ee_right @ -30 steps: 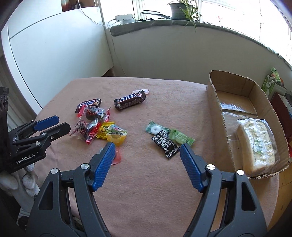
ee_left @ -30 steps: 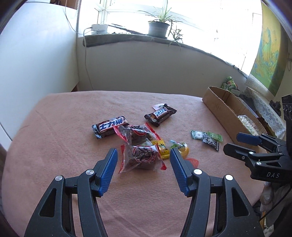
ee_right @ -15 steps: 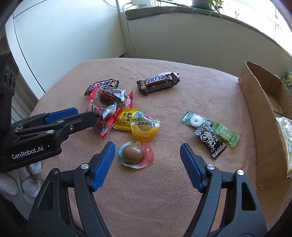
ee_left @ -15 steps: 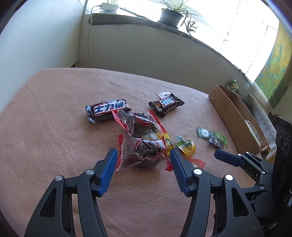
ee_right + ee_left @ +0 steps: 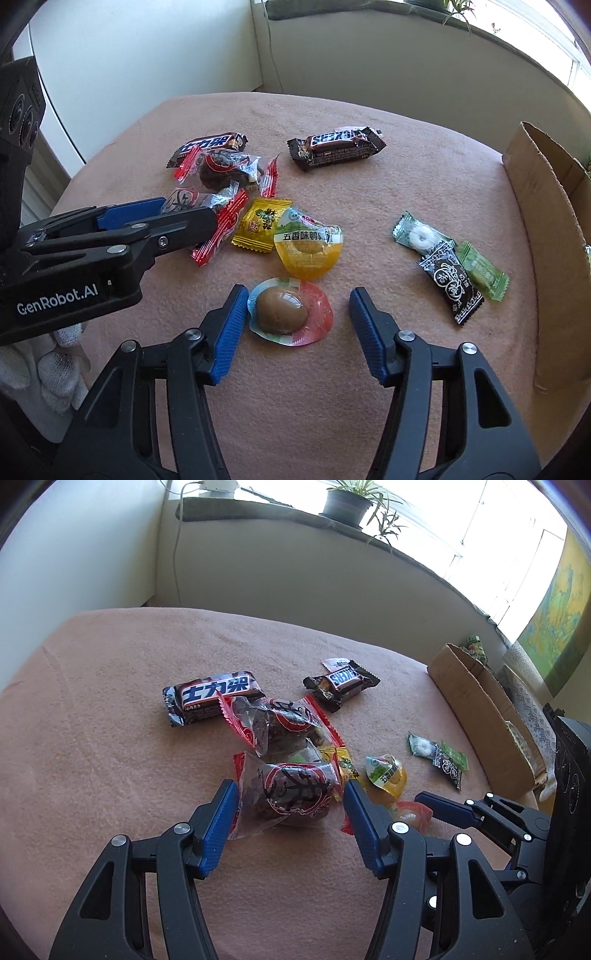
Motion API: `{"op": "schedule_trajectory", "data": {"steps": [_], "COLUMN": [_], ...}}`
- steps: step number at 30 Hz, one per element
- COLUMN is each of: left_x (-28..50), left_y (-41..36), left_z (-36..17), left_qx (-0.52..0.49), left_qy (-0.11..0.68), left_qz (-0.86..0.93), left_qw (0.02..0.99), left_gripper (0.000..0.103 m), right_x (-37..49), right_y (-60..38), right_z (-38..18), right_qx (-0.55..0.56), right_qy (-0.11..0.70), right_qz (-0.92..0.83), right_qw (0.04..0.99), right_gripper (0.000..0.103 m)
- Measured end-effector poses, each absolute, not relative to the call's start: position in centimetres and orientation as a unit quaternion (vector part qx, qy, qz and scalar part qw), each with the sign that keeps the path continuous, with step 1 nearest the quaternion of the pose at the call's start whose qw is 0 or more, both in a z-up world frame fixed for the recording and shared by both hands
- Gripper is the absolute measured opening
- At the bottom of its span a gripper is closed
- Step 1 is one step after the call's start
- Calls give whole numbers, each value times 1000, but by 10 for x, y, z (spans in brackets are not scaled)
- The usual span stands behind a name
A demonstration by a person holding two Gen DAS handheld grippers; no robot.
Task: Organize snacks
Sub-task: 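Grasp the red-wrapped pastry with the left tool while the right tool grasps the egg pack, then carry the pastry and egg pack into the box and open both tools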
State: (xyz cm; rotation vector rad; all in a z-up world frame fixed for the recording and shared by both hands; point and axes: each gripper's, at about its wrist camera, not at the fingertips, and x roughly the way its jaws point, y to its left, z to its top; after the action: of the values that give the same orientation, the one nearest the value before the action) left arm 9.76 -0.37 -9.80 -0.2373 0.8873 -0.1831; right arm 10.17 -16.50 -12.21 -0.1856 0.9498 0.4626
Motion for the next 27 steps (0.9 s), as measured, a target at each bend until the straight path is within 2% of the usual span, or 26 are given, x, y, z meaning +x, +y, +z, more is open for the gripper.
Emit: {"op": "schedule_trajectory", "data": {"steps": [6, 15, 27], "left_x": [96, 89, 80], "left_y": [-2, -3, 0], "left_z": [-98, -96, -82], "left_qx": [-115, -107, -118], "left_qy": [426, 422, 409], "left_qz": [-89, -84, -87], "left_qw": [893, 896, 901], "left_gripper": [51, 47, 46], "right_x": [100, 99, 88], "right_y": [-172, -178, -195], "right_z": [-120, -120, -103], "right_qx": [-85, -67, -46], "right_qy": [454, 454, 441], "right_qz": [221, 224, 220], "right_qw": [859, 860, 869], "right_gripper": [41, 39, 39]}}
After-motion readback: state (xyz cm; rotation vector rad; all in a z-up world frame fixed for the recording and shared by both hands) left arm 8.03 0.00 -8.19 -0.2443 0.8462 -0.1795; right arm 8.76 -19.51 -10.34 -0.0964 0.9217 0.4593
